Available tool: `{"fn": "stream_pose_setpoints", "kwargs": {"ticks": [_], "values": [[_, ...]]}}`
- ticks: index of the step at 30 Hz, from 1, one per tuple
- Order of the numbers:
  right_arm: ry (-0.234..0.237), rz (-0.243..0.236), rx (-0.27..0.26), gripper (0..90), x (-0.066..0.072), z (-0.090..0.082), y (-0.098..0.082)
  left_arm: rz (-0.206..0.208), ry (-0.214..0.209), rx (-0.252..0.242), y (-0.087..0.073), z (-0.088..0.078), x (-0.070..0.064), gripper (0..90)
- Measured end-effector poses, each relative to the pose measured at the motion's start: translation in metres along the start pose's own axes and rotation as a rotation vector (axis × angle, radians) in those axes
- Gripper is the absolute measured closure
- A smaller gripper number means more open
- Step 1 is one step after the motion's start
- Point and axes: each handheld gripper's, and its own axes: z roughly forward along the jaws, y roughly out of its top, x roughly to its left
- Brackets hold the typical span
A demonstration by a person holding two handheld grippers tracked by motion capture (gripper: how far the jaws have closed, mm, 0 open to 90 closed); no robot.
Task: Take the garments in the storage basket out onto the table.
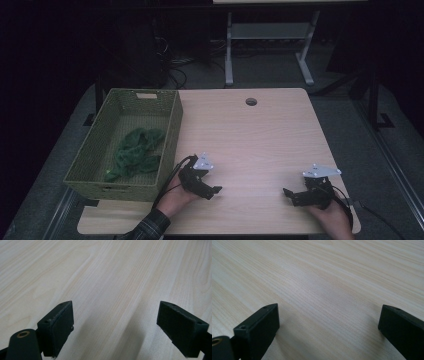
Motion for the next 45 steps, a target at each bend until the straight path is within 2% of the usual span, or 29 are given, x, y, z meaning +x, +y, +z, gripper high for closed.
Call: {"fn": "stream_pose_setpoints", "kwargs": {"ticks": [12, 24, 45], "values": [[0.0, 0.005, 0.003, 3.2, 0.0, 0.0, 0.0, 0.007, -0.007, 0.003, 0.01, -0.011, 0.001, 13.8], [0.0, 0.005, 0.002, 3.2, 0.0, 0.0, 0.0, -0.007, -0.043, -0.002, 0.02, -0.02, 0.002, 13.9], [0.0, 0.005, 0.002, 3.2, 0.0, 0.0, 0.0, 0.012, -0.074, -0.004, 0.043, -0.043, 0.008, 13.9]]}}
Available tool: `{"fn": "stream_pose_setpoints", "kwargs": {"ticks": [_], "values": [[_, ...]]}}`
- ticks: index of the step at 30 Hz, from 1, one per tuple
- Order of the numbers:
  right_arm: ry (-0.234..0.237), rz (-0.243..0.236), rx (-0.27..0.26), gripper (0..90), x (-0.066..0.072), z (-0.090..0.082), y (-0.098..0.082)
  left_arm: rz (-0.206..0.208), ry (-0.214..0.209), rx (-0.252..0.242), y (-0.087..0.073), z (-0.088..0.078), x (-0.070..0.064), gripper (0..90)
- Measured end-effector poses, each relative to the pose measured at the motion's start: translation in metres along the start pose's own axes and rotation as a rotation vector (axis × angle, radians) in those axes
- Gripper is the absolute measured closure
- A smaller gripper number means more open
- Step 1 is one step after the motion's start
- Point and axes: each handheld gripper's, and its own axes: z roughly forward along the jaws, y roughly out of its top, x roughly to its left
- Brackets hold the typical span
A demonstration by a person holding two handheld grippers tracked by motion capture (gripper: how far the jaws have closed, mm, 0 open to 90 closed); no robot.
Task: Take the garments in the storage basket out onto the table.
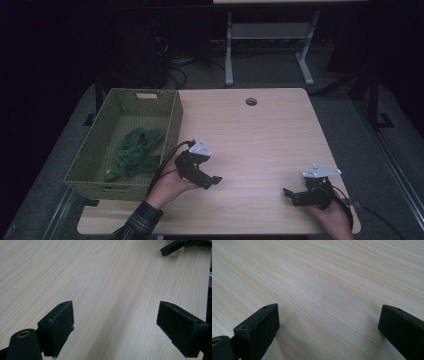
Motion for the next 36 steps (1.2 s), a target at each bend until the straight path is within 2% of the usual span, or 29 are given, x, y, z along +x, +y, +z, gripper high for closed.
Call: {"fn": "stream_pose_setpoints", "kwargs": {"ticks": [6, 9, 17, 18, 20, 27, 28, 36], "values": [[0.0, 0.0, 0.0, 3.2, 0.0, 0.0, 0.0, -0.015, -0.007, -0.011, 0.006, -0.009, 0.003, 14.1], [0.0, 0.001, 0.0, 3.2, 0.0, 0.0, 0.0, -0.008, -0.004, -0.008, 0.009, -0.014, 0.007, 14.1], [0.0, 0.0, 0.0, 3.2, 0.0, 0.0, 0.0, -0.02, 0.001, -0.013, 0.018, -0.027, 0.013, 14.1], [0.0, 0.0, 0.0, 3.1, 0.0, 0.0, 0.0, -0.012, 0.003, -0.01, 0.019, -0.028, 0.014, 14.1], [0.0, 0.0, 0.0, 3.2, 0.0, 0.0, 0.0, -0.025, 0.003, -0.016, 0.021, -0.031, 0.015, 14.1], [0.0, 0.0, 0.0, 3.1, 0.0, 0.0, 0.0, -0.028, 0.012, -0.02, 0.024, -0.044, 0.025, 14.2], [0.0, 0.0, 0.0, 3.2, 0.0, 0.0, 0.0, -0.04, 0.014, -0.027, 0.025, -0.045, 0.026, 14.2], [0.0, 0.0, 0.0, 3.1, 0.0, 0.0, 0.0, -0.036, 0.026, -0.021, 0.029, -0.055, 0.035, 14.2]]}}
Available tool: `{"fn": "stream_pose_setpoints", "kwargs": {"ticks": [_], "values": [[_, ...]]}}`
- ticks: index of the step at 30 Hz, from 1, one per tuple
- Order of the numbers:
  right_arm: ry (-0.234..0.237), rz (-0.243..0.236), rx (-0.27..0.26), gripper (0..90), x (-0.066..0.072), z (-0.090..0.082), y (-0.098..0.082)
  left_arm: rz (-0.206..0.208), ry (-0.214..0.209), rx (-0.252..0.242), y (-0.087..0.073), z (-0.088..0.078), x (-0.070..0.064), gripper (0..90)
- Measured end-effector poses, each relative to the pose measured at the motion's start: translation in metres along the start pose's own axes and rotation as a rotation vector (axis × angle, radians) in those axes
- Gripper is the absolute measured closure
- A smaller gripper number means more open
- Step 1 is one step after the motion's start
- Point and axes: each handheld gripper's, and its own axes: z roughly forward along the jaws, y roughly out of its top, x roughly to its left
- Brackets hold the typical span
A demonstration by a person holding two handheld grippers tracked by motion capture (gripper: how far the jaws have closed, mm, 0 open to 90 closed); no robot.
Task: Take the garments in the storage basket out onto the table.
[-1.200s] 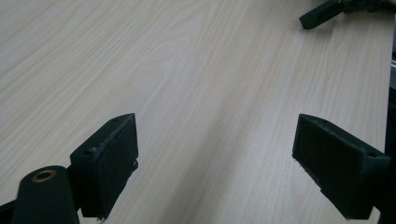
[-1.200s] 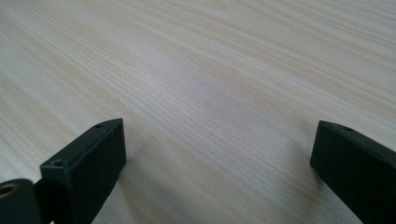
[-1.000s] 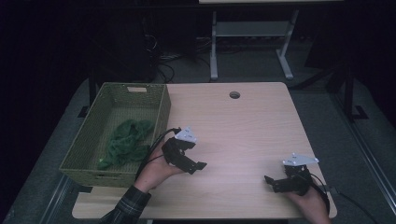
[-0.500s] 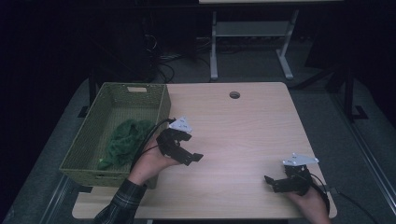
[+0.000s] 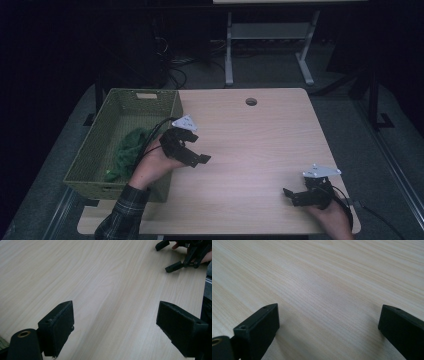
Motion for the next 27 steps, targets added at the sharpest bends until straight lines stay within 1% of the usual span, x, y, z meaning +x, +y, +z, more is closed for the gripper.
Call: {"fn": "stream_pose_setpoints", "kwargs": {"ticks": [1, 2, 4, 5, 6, 7, 8, 13, 16, 17, 20, 21, 23, 24, 26, 27], "values": [[0.0, 0.0, 0.0, 3.0, 0.0, 0.0, 0.0, 0.007, 0.006, 0.001, 0.001, -0.002, 0.002, 14.2], [0.0, 0.0, 0.001, 3.0, 0.0, 0.0, 0.0, -0.004, 0.007, -0.006, 0.001, -0.003, 0.002, 14.2], [0.0, 0.0, 0.0, 3.0, 0.0, 0.0, 0.0, -0.002, 0.011, -0.002, 0.002, -0.007, 0.006, 14.3], [0.0, -0.001, 0.0, 3.0, 0.0, 0.0, 0.0, -0.006, 0.015, -0.008, 0.002, -0.008, 0.008, 14.3], [-0.001, -0.004, -0.002, 3.0, 0.0, 0.0, 0.0, -0.012, 0.022, -0.012, 0.002, -0.01, 0.01, 14.3], [-0.001, -0.003, -0.001, 3.0, 0.0, 0.0, 0.0, -0.009, 0.032, -0.008, 0.002, -0.012, 0.012, 14.3], [-0.001, -0.004, -0.002, 3.0, 0.0, 0.0, 0.0, -0.013, 0.042, -0.011, 0.0, -0.014, 0.014, 14.3], [0.0, -0.004, -0.002, 3.0, 0.0, 0.0, 0.0, -0.014, 0.054, -0.011, -0.005, -0.022, 0.019, 14.4], [0.0, -0.005, -0.002, 3.0, 0.0, 0.0, 0.0, -0.026, 0.064, -0.018, -0.008, -0.026, 0.022, 14.4], [0.0, -0.005, -0.002, 3.0, 0.0, 0.0, 0.0, -0.022, 0.067, -0.016, -0.008, -0.027, 0.023, 14.4], [0.0, -0.004, -0.002, 3.0, 0.0, 0.0, 0.0, -0.028, 0.082, -0.018, -0.011, -0.032, 0.027, 14.4], [0.0, -0.004, -0.002, 3.0, 0.0, 0.0, 0.0, -0.036, 0.088, -0.019, -0.012, -0.034, 0.028, 14.4], [0.0, -0.005, -0.002, 3.0, 0.0, 0.0, 0.0, -0.037, 0.103, -0.021, -0.014, -0.038, 0.03, 14.6], [0.0, -0.004, -0.002, 3.0, 0.0, 0.0, 0.0, -0.049, 0.108, -0.025, -0.015, -0.041, 0.031, 14.6], [0.0, -0.004, -0.002, 3.0, 0.0, 0.0, 0.0, -0.05, 0.12, -0.027, -0.018, -0.045, 0.035, 14.6], [0.0, -0.004, -0.002, 3.0, 0.0, 0.0, 0.0, -0.06, 0.125, -0.029, -0.02, -0.047, 0.036, 14.6]]}}
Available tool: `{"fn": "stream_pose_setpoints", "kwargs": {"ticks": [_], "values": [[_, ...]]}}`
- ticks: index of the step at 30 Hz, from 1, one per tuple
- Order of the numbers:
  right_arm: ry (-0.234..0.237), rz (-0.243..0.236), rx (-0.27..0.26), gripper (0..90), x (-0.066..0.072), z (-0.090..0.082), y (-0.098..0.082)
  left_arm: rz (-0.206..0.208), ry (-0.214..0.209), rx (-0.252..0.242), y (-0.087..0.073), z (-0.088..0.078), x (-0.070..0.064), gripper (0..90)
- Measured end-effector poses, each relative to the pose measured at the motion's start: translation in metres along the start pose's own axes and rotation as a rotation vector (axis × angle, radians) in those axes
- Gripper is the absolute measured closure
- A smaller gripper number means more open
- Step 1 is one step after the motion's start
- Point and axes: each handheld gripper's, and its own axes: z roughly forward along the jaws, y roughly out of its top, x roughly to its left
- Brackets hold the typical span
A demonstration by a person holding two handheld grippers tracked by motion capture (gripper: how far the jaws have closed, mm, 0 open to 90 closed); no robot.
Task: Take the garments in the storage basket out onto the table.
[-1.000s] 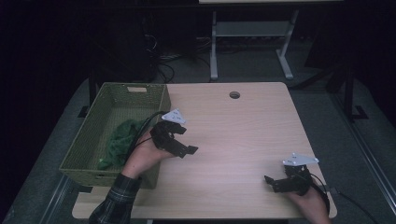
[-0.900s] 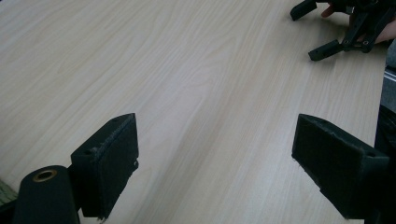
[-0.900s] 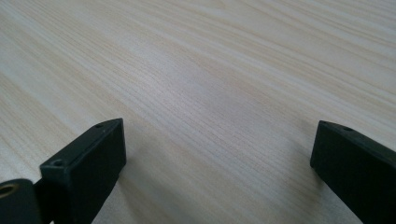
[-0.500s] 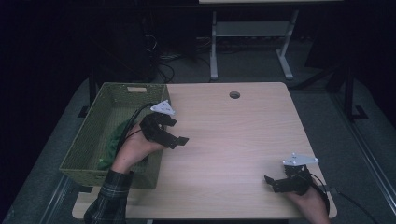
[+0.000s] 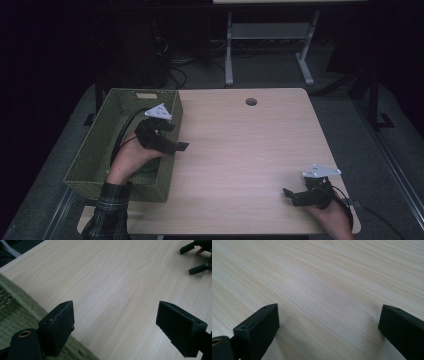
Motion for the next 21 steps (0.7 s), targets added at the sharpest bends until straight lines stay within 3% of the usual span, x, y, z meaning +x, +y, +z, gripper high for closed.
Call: {"fn": "stream_pose_setpoints", "kwargs": {"ticks": [21], "values": [[0.0, 0.0, 0.0, 3.0, 0.0, 0.0, 0.0, -0.064, 0.118, 0.012, -0.029, -0.03, 0.033, 17.3]]}}
